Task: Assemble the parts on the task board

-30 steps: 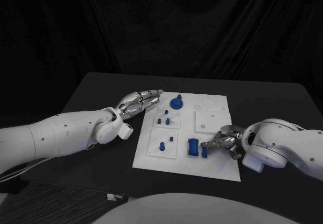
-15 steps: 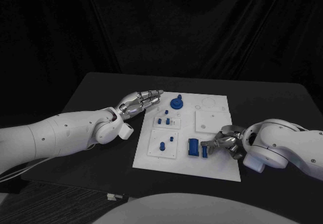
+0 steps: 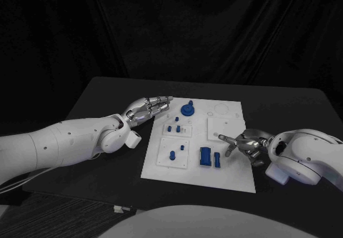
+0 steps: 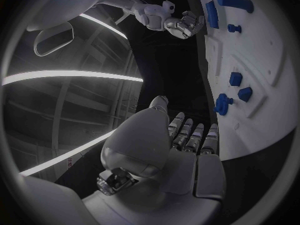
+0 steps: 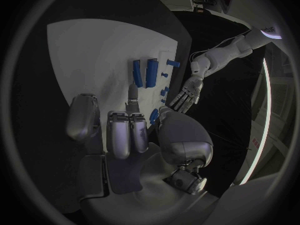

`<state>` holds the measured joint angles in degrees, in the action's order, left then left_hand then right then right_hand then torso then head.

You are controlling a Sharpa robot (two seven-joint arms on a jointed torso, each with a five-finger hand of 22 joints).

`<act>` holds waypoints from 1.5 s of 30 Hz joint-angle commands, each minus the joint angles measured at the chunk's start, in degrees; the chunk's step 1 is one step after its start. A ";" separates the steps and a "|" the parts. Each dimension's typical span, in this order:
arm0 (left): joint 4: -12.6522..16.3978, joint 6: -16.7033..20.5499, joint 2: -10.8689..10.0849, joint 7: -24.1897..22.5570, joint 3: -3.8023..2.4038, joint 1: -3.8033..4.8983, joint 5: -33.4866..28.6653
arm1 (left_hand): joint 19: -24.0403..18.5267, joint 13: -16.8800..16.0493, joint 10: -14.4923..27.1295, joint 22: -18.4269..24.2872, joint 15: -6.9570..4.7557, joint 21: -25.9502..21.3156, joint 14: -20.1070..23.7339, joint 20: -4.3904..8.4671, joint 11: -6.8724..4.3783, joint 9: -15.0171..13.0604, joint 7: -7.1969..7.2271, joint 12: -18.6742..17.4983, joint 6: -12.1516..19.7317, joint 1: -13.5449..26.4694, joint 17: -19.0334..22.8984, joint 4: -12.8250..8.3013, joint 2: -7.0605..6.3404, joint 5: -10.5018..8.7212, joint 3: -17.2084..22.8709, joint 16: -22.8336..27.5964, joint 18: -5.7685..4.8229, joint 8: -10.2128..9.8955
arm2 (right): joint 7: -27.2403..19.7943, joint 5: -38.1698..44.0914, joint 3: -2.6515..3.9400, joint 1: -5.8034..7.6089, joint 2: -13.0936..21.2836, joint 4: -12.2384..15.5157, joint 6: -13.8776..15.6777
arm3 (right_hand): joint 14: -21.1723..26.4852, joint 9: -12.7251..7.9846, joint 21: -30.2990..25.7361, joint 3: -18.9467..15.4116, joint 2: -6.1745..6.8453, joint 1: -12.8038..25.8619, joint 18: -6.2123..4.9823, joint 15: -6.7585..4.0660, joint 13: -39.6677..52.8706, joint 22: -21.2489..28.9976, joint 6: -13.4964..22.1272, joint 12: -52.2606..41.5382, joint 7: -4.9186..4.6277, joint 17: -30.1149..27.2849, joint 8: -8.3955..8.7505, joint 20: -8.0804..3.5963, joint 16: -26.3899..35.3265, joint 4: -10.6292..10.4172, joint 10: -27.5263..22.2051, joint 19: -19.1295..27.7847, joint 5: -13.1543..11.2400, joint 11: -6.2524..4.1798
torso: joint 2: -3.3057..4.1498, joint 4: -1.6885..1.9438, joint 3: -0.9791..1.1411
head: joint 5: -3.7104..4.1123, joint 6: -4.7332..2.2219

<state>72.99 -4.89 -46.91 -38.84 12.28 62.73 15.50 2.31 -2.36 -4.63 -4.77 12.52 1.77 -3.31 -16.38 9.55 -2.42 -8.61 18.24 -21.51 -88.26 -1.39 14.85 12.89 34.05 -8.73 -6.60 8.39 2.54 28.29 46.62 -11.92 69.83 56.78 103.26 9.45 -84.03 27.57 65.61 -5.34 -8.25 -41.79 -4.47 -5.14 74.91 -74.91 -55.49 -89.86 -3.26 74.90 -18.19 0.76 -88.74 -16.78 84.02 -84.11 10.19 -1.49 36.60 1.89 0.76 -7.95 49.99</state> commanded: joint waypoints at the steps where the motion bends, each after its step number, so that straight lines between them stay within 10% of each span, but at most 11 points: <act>1: 0.12 -0.33 0.04 -8.17 -0.06 -0.07 -0.07 | 0.27 -0.06 -0.30 -0.06 0.03 0.32 -0.39 -0.22 0.09 -0.10 0.08 0.35 -0.52 -0.45 -0.09 -0.06 -0.01 0.31 0.39 -0.37 -0.35 0.35 | -5.77 0.36 0.00 0.11 0.56 0.80 4.70 | -5.42 -3.05 0.36 -2.23 -1.17 0.16 -0.08 0.93 15.09 -9.00 0.73 -0.14 -0.84 12.20 3.42 0.93 -0.28 0.02 5.98 0.19 -1.55 1.00 | -0.02 0.01 0.01 | 0.04 0.01; 13: 0.08 -0.45 0.17 -8.19 -0.06 -0.09 -0.07 | 0.29 -0.07 -0.37 -0.09 0.00 0.33 -0.42 -0.22 0.13 -0.11 0.02 0.45 -0.67 -0.46 -0.10 -0.05 -0.02 0.34 0.45 -0.41 -0.33 0.39 | -7.29 0.55 -0.01 -0.45 0.18 0.51 3.64 | -5.43 -10.05 0.82 -8.04 -3.65 -1.03 -0.08 2.14 15.09 -9.04 1.88 -0.14 -2.39 12.33 9.19 2.20 -0.37 0.07 5.98 0.26 -4.22 2.42 | 0.00 -0.04 0.00 | -0.02 0.01; 45: 0.01 -0.70 -0.03 -7.71 -0.06 -0.12 -0.07 | 0.29 -0.07 -0.48 -0.04 -0.03 0.33 -0.47 -0.23 0.38 -0.10 -0.07 0.56 -0.67 -0.51 -0.10 -0.01 -0.04 0.38 0.65 -0.46 -0.28 0.40 | -1.78 0.91 -0.02 -1.80 -1.86 -0.58 -1.88 | -5.34 -11.84 0.35 -9.93 -4.28 -2.72 -0.22 2.28 15.09 -8.88 1.19 -0.14 -2.51 11.89 9.92 2.42 -0.24 0.16 5.98 0.46 -3.56 2.54 | 0.00 0.00 -0.01 | -0.08 0.01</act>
<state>72.88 -4.97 -46.91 -38.84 12.28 62.69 15.50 2.31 -2.39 -4.82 -4.75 12.50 1.75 -3.30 -16.38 9.75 -2.45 -8.60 18.63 -21.92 -88.25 -1.43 14.85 12.89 34.23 -8.42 -6.86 8.39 2.77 24.25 47.20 -11.82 68.36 55.02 102.50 10.01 -83.99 15.62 66.07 -14.86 -12.61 -43.81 -4.47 -3.31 74.90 -74.94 -53.91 -89.86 -5.64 74.90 -8.16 2.97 -88.74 -16.60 83.91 -83.72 6.23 0.61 36.59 1.91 0.75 -7.98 49.99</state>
